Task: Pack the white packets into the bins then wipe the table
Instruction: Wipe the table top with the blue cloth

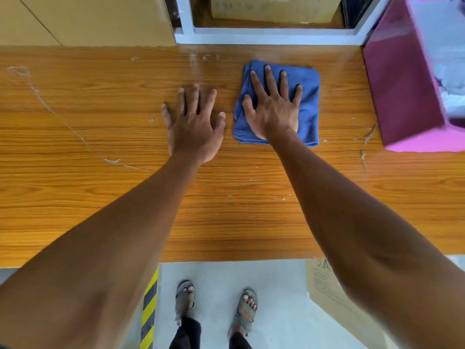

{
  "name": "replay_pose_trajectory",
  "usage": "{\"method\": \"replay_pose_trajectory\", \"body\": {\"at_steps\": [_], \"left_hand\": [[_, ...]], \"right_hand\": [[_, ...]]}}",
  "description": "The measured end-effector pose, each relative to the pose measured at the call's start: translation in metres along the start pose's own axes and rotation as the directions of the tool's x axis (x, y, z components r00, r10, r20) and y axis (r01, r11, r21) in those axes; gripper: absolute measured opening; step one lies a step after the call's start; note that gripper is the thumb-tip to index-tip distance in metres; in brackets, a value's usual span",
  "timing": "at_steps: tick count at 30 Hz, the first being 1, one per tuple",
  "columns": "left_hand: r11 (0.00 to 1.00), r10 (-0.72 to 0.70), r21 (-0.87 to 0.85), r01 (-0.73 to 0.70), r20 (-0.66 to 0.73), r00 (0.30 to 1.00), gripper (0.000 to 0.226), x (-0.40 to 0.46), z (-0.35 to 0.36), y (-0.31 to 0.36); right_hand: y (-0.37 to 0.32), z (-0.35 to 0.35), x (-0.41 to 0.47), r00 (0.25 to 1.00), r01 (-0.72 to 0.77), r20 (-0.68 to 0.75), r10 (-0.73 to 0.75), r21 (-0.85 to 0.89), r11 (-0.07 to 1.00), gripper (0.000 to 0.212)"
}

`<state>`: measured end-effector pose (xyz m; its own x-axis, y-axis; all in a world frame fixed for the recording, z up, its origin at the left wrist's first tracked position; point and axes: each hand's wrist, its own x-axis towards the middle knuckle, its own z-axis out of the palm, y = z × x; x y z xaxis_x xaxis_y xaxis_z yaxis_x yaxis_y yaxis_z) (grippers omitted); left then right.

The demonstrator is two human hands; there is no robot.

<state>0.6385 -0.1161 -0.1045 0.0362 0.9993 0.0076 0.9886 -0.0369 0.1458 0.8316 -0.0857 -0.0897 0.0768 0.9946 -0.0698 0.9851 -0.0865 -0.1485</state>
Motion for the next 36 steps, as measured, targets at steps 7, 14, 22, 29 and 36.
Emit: {"method": "replay_pose_trajectory", "body": {"at_steps": [7, 14, 22, 29, 36], "left_hand": [[1.000, 0.018, 0.009, -0.018, -0.001, 1.000, 0.065, -0.002, -0.006, 0.002], [1.000, 0.022, 0.003, -0.022, -0.015, 1.000, 0.064, -0.003, -0.002, 0.002], [1.000, 0.018, 0.010, -0.018, -0.011, 1.000, 0.065, -0.001, -0.001, 0.000], [1.000, 0.018, 0.008, -0.018, -0.028, 0.999, 0.062, -0.001, -0.001, 0.004], [0.999, 0.012, -0.030, -0.012, -0.022, 1.000, 0.060, 0.000, 0.003, 0.002]], "right_hand": [[0.000, 0.010, -0.113, 0.995, 0.099, -0.023, -0.098, 0.006, 0.995, 0.067], [-0.001, 0.001, -0.032, 0.995, 0.095, 0.007, -0.095, 0.008, 0.995, 0.072], [-0.004, 0.004, -0.034, 0.991, 0.128, -0.025, -0.128, 0.007, 0.992, 0.069], [-0.001, 0.005, -0.073, 0.987, 0.162, 0.008, -0.162, 0.005, 0.987, 0.067], [-0.020, -0.007, 0.068, 0.982, 0.187, 0.040, -0.186, -0.014, 0.982, 0.070]]}}
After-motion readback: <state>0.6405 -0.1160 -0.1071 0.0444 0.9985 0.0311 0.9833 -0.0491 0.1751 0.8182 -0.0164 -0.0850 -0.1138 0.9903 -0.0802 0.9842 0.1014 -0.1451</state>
